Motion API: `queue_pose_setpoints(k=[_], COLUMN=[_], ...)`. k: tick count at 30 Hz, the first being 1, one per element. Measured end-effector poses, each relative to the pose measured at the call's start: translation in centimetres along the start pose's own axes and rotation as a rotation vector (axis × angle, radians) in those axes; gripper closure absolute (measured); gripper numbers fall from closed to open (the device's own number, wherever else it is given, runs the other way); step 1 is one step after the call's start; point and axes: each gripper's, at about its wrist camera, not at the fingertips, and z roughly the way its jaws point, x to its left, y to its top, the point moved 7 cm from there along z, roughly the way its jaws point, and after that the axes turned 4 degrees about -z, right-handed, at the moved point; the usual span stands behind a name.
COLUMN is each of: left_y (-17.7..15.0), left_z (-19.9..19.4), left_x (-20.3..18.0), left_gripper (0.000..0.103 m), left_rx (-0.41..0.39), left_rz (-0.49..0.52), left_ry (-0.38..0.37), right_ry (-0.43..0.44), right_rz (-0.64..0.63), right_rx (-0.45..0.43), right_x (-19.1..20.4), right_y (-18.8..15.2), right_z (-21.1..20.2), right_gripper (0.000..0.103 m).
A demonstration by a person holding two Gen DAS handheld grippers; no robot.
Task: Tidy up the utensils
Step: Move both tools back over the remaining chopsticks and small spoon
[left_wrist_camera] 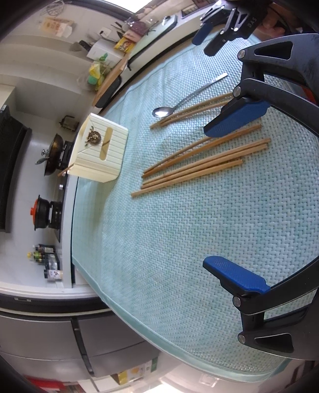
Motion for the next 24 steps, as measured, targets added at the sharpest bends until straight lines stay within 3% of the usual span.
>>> queue_pose_setpoints(k=[12,24], left_y=[0.5,0.9], left_z=[3.4,7.6], left_x=[0.0,-0.1], left_gripper=[0.005,0.005], left_rx=[0.053,0.127], left_rz=[0.062,0.079], left_ry=[0.017,0.082], right_ry=[0.001,0.006], right_rz=[0.008,0.011], right_rx=[0.031,0.037], right_x=[0.0,0.0], right_y=[-0.1,-0.2], right_z=[0.9,0.9], right_gripper=[0.037,0.037])
